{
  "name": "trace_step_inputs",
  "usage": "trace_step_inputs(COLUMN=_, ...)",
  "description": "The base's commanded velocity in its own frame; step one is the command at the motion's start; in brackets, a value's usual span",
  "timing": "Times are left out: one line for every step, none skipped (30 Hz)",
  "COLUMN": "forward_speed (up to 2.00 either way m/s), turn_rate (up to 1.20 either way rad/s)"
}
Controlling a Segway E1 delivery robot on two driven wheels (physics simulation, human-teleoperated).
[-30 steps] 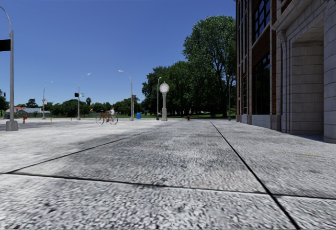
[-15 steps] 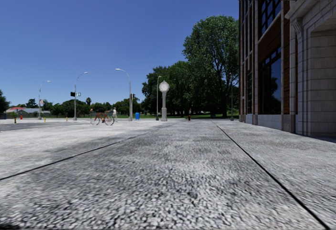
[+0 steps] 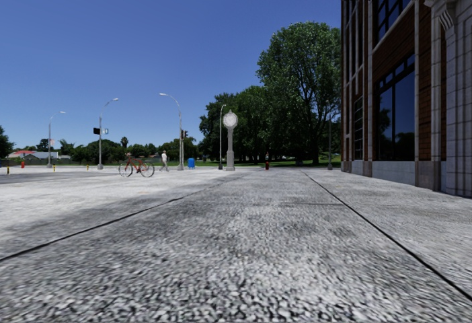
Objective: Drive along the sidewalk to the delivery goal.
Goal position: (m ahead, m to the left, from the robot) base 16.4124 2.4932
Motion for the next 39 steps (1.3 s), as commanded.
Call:
trace_step_inputs(forward_speed=2.00, turn_rate=0.47)
trace_step_inputs(forward_speed=2.00, turn_rate=0.65)
trace_step_inputs(forward_speed=2.00, turn_rate=0.86)
trace_step_inputs(forward_speed=2.00, turn_rate=1.01)
trace_step_inputs(forward_speed=2.00, turn_rate=1.01)
trace_step_inputs(forward_speed=2.00, turn_rate=1.04)
trace_step_inputs(forward_speed=2.00, turn_rate=1.05)
trace_step_inputs(forward_speed=2.00, turn_rate=0.95)
trace_step_inputs(forward_speed=2.00, turn_rate=0.24)
trace_step_inputs(forward_speed=2.00, turn_rate=0.10)
trace_step_inputs(forward_speed=2.00, turn_rate=0.03)
trace_step_inputs(forward_speed=2.00, turn_rate=0.03)
trace_step_inputs(forward_speed=2.00, turn_rate=0.00)
trace_step_inputs(forward_speed=2.00, turn_rate=0.00)
trace_step_inputs(forward_speed=2.00, turn_rate=0.00)
trace_step_inputs(forward_speed=2.00, turn_rate=0.00)
trace_step_inputs(forward_speed=2.00, turn_rate=0.00)
trace_step_inputs(forward_speed=2.00, turn_rate=0.00)
trace_step_inputs(forward_speed=2.00, turn_rate=0.00)
trace_step_inputs(forward_speed=2.00, turn_rate=0.00)
trace_step_inputs(forward_speed=2.00, turn_rate=0.00)
trace_step_inputs(forward_speed=2.00, turn_rate=0.00)
trace_step_inputs(forward_speed=2.00, turn_rate=0.00)
trace_step_inputs(forward_speed=2.00, turn_rate=0.00)
trace_step_inputs(forward_speed=2.00, turn_rate=0.00)
trace_step_inputs(forward_speed=2.00, turn_rate=0.00)
trace_step_inputs(forward_speed=2.00, turn_rate=0.00)
trace_step_inputs(forward_speed=2.00, turn_rate=0.00)
trace_step_inputs(forward_speed=2.00, turn_rate=0.00)
trace_step_inputs(forward_speed=2.00, turn_rate=0.00)
trace_step_inputs(forward_speed=2.00, turn_rate=0.00)
trace_step_inputs(forward_speed=2.00, turn_rate=0.00)
trace_step_inputs(forward_speed=2.00, turn_rate=0.00)
trace_step_inputs(forward_speed=2.00, turn_rate=0.00)
trace_step_inputs(forward_speed=2.00, turn_rate=0.00)
trace_step_inputs(forward_speed=2.00, turn_rate=0.00)
trace_step_inputs(forward_speed=2.00, turn_rate=0.00)
trace_step_inputs(forward_speed=2.00, turn_rate=0.00)
trace_step_inputs(forward_speed=2.00, turn_rate=0.00)
